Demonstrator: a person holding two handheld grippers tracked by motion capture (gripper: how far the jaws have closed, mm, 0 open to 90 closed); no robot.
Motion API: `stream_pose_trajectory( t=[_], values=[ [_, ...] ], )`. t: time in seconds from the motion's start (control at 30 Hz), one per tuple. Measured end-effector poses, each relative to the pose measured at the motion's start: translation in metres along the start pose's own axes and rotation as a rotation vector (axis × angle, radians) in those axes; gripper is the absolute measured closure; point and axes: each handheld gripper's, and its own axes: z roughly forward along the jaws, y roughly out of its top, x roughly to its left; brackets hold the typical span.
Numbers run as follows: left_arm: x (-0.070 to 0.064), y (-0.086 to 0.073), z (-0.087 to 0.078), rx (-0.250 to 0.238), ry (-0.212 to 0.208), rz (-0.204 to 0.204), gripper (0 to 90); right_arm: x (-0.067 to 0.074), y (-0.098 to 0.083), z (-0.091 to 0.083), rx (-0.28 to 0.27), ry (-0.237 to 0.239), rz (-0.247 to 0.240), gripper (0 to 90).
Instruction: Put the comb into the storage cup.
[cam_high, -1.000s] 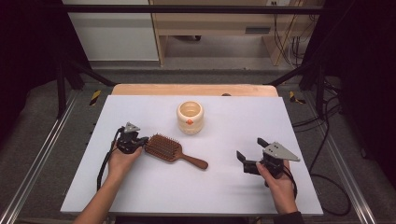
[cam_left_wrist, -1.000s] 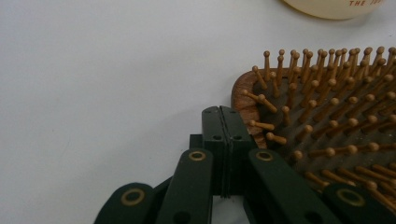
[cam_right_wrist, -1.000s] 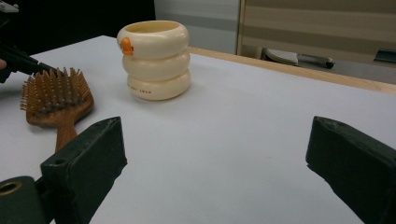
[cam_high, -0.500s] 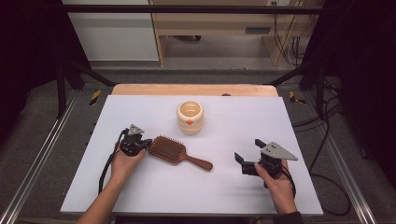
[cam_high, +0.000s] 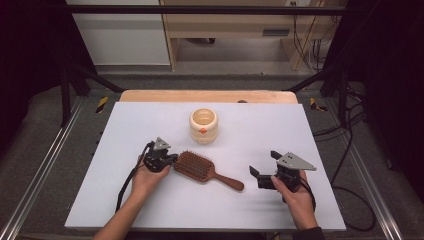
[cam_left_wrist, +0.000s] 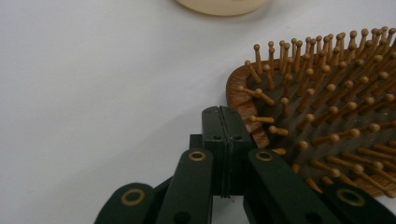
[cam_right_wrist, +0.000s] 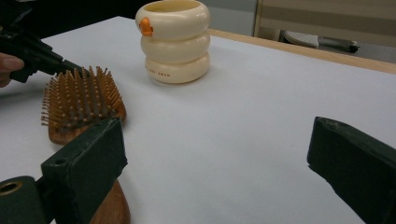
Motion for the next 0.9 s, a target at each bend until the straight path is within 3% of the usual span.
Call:
stream_pose_trajectory(
  t=[0.27,0.9],
  values=[
    [-0.032,0.006,0.009,0.001,-0.064,0.046,89.6,0.001,0.000,0.000,0.012,0.011,-0.006,4.6],
    [-0.070,0.013,0.021,-0.008,-0.139,0.081,89.7,0.000,0.000,0.000,0.017,0.012,-0.006,4.6]
  ],
)
